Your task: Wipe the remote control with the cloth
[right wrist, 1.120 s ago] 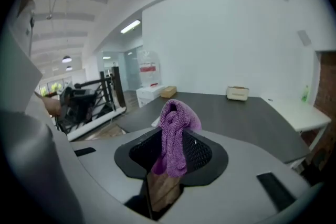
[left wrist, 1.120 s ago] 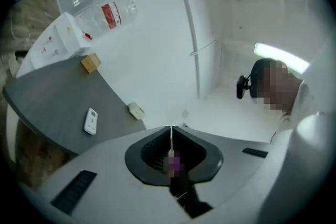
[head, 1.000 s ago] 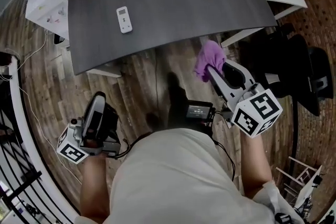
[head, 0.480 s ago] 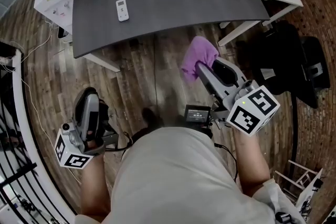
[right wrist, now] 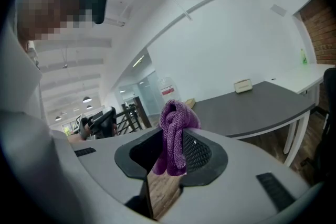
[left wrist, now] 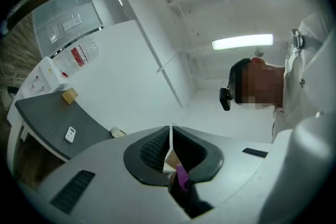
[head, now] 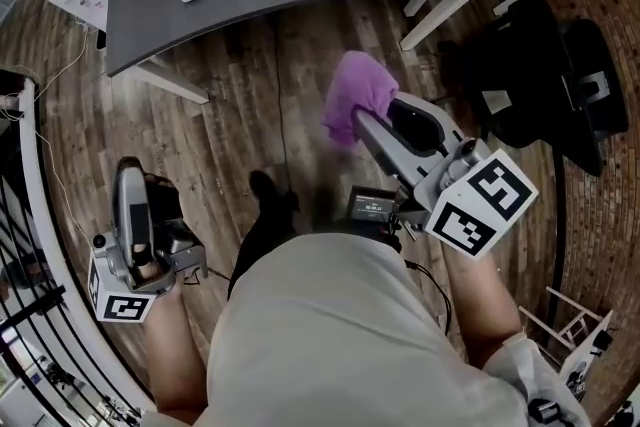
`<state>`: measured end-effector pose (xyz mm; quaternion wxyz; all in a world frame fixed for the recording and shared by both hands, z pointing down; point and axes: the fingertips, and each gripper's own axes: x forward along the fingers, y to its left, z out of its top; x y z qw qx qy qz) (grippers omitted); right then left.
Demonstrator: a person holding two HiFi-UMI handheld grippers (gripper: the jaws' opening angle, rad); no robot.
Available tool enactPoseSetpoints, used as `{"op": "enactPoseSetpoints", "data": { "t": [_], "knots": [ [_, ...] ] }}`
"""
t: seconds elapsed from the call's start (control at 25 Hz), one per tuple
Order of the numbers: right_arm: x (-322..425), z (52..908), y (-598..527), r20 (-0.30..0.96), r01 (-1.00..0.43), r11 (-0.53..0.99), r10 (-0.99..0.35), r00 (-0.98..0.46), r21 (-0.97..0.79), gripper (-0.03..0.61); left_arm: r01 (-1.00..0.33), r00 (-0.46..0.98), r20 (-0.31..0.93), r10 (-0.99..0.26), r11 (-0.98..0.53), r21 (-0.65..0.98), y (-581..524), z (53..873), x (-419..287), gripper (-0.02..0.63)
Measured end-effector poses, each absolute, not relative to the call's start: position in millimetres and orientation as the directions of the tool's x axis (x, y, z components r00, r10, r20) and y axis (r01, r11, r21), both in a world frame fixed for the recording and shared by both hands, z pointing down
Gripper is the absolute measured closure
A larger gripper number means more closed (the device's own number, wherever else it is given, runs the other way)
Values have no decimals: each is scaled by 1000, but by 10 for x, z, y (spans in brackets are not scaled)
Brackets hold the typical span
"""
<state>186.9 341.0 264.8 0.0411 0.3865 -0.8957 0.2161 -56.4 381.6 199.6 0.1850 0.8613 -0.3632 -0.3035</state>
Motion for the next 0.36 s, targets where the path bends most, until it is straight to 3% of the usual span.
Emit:
{"op": "enactPoseSetpoints", "data": {
  "t": [0.12,0.36],
  "knots": [
    [1960,2710,3530,232,-689,618,-657,-717,-379,466,-515,560,-351,-750,-647,562,4023,2087,-378,598],
    [2051,2776,3679,212,-656,622,-637,-741,-428,466,-378,570,-362,-738,-627,682,4359,2240,-73,598]
  ]
}}
